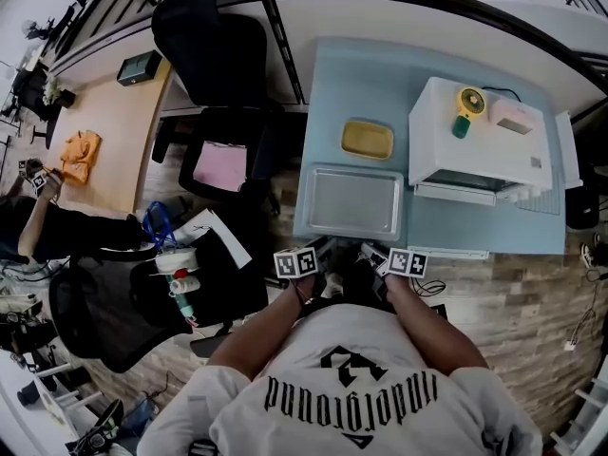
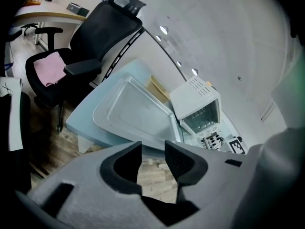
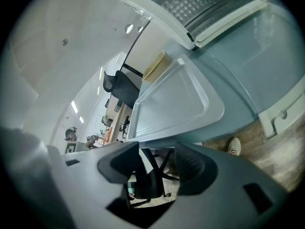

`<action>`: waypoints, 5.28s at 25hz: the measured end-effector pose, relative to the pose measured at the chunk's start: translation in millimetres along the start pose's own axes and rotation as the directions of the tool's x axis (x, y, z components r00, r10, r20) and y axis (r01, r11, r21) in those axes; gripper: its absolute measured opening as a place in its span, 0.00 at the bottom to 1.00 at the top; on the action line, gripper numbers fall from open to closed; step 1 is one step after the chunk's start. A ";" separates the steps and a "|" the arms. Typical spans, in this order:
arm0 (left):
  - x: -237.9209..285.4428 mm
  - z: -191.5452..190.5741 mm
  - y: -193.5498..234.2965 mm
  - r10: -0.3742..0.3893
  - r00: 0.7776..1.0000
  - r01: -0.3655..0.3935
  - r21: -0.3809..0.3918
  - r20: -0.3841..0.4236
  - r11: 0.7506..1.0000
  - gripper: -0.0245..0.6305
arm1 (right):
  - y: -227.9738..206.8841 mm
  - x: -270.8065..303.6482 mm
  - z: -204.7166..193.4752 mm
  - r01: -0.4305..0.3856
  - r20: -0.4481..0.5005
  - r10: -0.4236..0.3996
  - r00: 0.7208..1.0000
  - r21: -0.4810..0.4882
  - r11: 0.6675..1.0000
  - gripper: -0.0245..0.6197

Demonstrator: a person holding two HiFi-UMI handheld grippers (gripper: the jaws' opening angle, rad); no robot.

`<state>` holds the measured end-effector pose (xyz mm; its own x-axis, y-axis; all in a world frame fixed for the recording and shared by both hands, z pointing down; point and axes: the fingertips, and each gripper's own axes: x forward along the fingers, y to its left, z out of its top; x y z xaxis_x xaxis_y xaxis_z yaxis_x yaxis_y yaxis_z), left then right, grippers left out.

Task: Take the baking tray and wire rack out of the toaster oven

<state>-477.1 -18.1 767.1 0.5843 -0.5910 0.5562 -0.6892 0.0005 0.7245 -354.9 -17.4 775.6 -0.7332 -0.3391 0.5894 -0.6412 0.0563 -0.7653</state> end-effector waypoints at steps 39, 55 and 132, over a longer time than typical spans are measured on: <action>-181.2 103.2 -208.6 -0.347 0.891 0.030 0.726 0.292 0.687 0.22 | 257.5 -202.1 65.6 0.203 0.417 0.359 0.835 -0.840 0.504 0.25; -219.0 74.0 -289.2 -0.430 0.840 -0.016 0.809 0.330 0.588 0.08 | 274.9 -284.1 46.9 0.242 0.424 0.434 0.795 -0.877 0.415 0.13; -291.4 -173.9 -418.9 -0.421 0.807 -0.139 0.826 0.414 0.546 0.04 | 178.9 -512.8 -138.1 0.263 0.421 0.476 0.772 -0.893 0.364 0.05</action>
